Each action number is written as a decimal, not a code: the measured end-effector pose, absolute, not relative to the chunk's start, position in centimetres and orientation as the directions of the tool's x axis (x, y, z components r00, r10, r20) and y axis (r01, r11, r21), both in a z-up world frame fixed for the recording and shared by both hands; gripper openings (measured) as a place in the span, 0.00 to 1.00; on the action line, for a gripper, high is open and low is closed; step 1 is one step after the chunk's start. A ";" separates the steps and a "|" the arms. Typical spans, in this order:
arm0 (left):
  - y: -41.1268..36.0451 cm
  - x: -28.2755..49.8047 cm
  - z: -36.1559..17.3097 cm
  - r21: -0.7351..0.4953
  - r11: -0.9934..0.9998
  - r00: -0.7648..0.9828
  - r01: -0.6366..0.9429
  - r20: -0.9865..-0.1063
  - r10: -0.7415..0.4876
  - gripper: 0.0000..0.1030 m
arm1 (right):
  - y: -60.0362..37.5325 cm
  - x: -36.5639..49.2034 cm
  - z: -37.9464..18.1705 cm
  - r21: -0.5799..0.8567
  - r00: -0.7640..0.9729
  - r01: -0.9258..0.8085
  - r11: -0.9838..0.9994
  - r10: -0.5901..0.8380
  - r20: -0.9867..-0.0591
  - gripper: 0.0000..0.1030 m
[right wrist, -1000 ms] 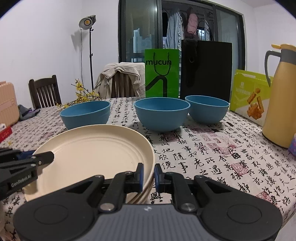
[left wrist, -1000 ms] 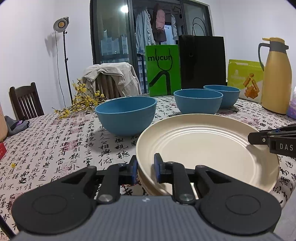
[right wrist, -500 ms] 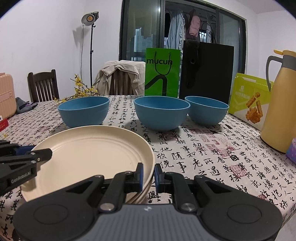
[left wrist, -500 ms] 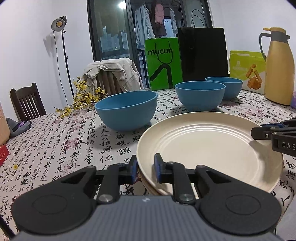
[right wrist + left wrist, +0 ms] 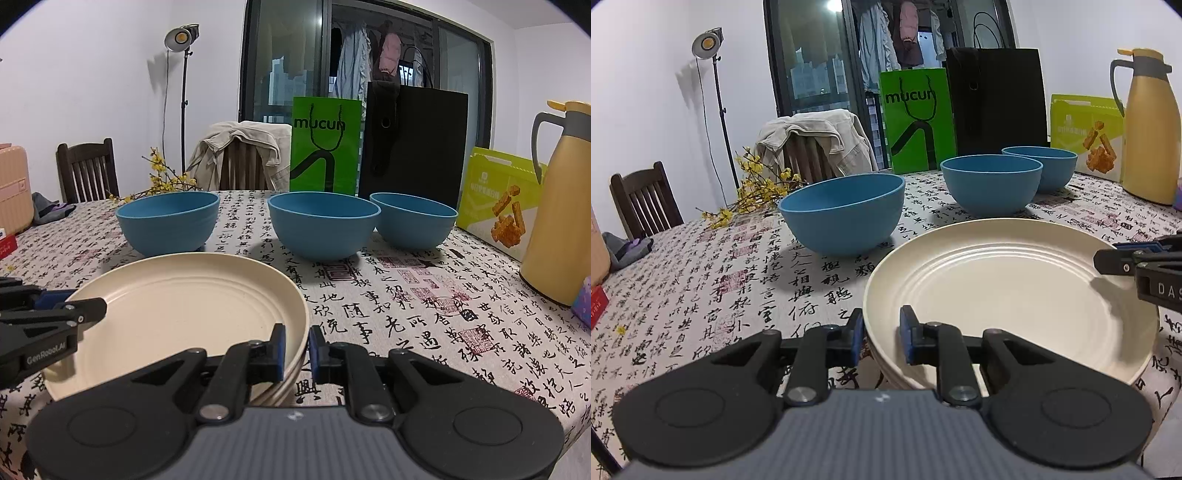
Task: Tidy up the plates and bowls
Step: 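Open both tools to release the plate on the stack, then pull both open tools back from the plate stack, then move both open tools toward the nearest blue bowl, then close both tools on the rim of the blue bowl, then lift the held blue bowl with both tools off the table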
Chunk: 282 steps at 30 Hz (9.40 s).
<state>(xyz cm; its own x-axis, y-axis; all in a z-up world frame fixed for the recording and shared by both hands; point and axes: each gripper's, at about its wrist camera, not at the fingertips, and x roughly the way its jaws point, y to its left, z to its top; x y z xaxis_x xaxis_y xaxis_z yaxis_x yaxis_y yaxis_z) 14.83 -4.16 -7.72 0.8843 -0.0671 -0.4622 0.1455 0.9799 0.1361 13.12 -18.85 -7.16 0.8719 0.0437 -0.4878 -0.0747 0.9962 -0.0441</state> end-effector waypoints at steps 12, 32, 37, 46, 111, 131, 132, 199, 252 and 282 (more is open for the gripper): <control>-3.0 14.4 -7.0 0.065 0.987 0.893 0.146 -0.438 -0.103 0.47 | -20.0 12.5 -6.2 0.035 0.883 -0.103 0.994 0.107 -0.457 0.51; -0.5 10.9 -4.4 -0.006 0.987 0.954 0.158 -0.256 -0.154 1.00 | -20.2 10.9 -4.8 0.126 0.895 -0.166 0.978 0.204 -0.398 1.00; -0.3 10.6 -4.5 -0.013 0.987 0.954 0.158 -0.256 -0.156 1.00 | -20.1 10.7 -4.6 0.133 0.897 -0.158 0.978 0.199 -0.395 1.00; 0.1 10.0 -4.0 -0.011 0.989 0.959 0.149 -0.240 -0.148 1.00 | -20.2 10.1 -4.2 0.152 0.895 -0.164 0.975 0.212 -0.391 1.00; 6.3 30.4 7.5 -0.253 0.967 0.918 0.011 -0.380 -0.110 1.00 | -15.8 29.9 4.7 0.120 0.780 -0.220 0.968 0.248 -0.575 1.00; 9.7 35.5 3.8 -0.262 0.959 0.854 -0.107 -0.519 -0.047 1.00 | -13.5 35.5 2.5 0.132 0.735 -0.178 0.975 0.221 -0.641 1.00; 9.6 35.7 3.8 -0.260 0.960 0.851 -0.101 -0.523 -0.052 1.00 | -13.4 35.6 2.4 0.136 0.732 -0.175 0.975 0.221 -0.644 1.00; 6.3 39.7 -3.7 -0.165 0.982 0.682 -0.094 -0.729 -0.057 0.19 | -7.4 40.8 -4.5 0.086 0.537 -0.140 0.986 0.148 -0.830 0.20; 4.9 36.9 -0.1 -0.108 0.992 0.794 -0.063 -0.608 -0.016 0.11 | -8.1 38.9 -1.2 0.095 0.609 -0.147 0.985 0.166 -0.776 0.11; 4.8 31.5 3.5 -0.122 0.989 0.836 -0.085 -0.549 0.004 0.11 | -8.5 34.6 2.2 0.114 0.660 -0.173 0.978 0.201 -0.724 0.11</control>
